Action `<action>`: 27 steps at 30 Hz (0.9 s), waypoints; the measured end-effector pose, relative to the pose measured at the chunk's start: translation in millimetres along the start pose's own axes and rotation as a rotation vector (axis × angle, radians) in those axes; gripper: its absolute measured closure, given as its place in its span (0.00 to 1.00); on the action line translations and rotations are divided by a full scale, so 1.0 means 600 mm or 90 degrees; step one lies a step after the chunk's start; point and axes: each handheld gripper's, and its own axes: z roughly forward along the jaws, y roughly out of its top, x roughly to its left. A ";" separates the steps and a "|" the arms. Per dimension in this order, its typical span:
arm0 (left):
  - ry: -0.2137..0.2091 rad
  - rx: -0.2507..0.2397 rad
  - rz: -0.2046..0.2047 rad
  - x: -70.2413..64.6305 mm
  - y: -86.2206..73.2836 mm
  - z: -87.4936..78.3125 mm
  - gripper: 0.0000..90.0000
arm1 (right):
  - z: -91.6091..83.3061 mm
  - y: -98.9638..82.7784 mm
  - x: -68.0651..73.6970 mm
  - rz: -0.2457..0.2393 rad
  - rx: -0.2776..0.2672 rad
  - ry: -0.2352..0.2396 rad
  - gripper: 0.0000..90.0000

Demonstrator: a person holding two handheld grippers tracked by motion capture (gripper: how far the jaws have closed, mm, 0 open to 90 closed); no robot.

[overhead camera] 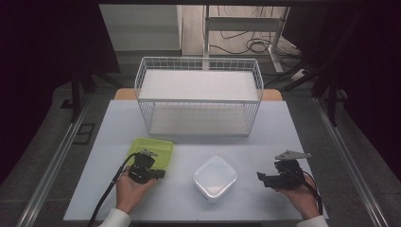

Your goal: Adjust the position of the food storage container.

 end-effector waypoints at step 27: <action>0.086 -0.056 -0.130 0.206 -0.026 -0.117 0.99 | 0.003 0.003 -0.003 0.001 0.002 -0.003 0.22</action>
